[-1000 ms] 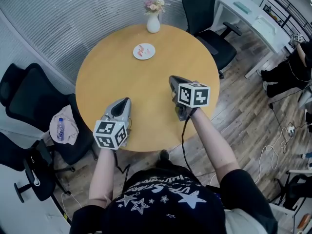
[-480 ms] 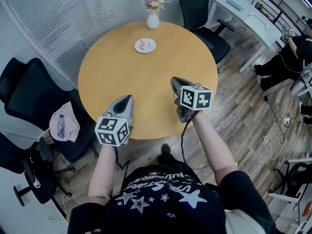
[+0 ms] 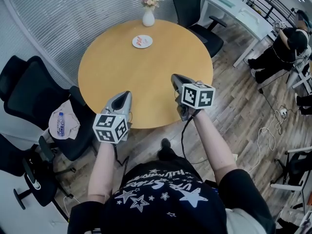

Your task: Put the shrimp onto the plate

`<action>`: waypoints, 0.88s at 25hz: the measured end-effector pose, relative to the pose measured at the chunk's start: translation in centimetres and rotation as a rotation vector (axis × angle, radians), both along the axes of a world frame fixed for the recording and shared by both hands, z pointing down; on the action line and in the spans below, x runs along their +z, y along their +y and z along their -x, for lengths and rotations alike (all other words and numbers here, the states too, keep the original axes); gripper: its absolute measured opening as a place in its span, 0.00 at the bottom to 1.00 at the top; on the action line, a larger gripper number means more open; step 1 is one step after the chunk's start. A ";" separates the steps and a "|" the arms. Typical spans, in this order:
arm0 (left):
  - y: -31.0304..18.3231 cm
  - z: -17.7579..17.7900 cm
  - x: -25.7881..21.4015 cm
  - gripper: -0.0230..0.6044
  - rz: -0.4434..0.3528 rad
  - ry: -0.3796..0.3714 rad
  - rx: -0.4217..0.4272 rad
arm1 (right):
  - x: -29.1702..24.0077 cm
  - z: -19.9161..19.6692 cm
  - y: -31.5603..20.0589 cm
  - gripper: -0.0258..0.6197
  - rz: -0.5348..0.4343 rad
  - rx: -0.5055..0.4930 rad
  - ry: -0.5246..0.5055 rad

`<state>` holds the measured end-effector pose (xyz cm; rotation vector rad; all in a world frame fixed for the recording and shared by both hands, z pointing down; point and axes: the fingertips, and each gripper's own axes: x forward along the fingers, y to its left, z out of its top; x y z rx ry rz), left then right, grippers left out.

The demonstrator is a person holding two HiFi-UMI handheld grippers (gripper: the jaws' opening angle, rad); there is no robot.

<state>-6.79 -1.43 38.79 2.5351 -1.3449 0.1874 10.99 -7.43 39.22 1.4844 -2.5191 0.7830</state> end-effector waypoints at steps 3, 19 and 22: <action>1.5 0.3 -0.2 0.04 -0.006 0.008 0.005 | -0.2 0.4 1.9 0.04 -0.005 0.004 0.014; 7.9 0.2 0.6 0.04 0.012 0.009 0.038 | 0.1 1.2 9.5 0.04 -0.007 -0.003 0.024; 8.9 0.4 1.0 0.04 0.019 0.005 0.040 | 0.5 1.5 10.3 0.04 -0.003 -0.005 0.026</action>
